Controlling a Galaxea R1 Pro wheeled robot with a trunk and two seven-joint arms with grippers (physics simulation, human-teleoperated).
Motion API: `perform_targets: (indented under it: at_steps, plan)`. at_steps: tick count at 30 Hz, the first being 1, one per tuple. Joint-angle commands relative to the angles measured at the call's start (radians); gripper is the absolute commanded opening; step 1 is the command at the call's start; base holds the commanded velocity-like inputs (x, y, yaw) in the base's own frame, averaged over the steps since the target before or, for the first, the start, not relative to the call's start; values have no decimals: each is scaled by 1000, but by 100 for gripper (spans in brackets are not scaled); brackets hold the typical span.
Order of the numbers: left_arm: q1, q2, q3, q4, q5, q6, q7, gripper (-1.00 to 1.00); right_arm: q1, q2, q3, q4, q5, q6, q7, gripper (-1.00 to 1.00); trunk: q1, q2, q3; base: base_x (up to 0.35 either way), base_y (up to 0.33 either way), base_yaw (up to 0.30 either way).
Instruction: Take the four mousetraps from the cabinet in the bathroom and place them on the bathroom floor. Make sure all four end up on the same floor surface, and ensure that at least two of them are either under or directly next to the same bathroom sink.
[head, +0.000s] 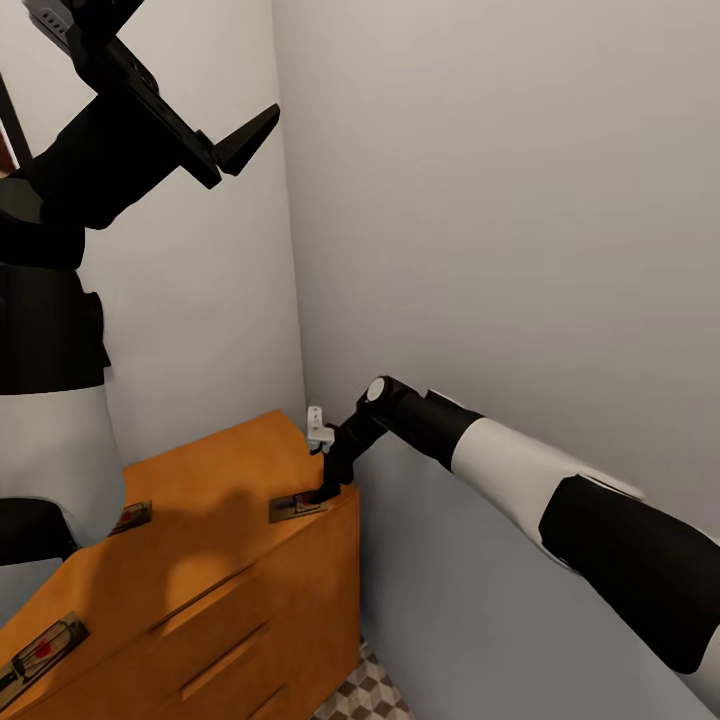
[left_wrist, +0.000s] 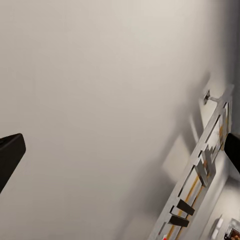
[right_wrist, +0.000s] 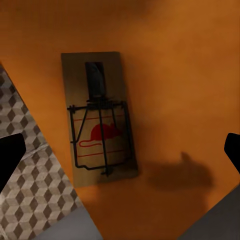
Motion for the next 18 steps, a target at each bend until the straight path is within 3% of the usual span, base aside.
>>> perform_targets:
  at_steps: [1, 18]
  plan:
    - [-1, 1, -1, 0, 11, 0, 9, 100, -1, 0, 5, 0, -11, 10, 0, 100, 0, -1, -1, 0, 0, 0]
    - [-1, 1, -1, 0, 11, 0, 9, 100, 28, 0, 5, 0, -13, 10, -1, 100, 0, -1, -1, 0, 0, 0]
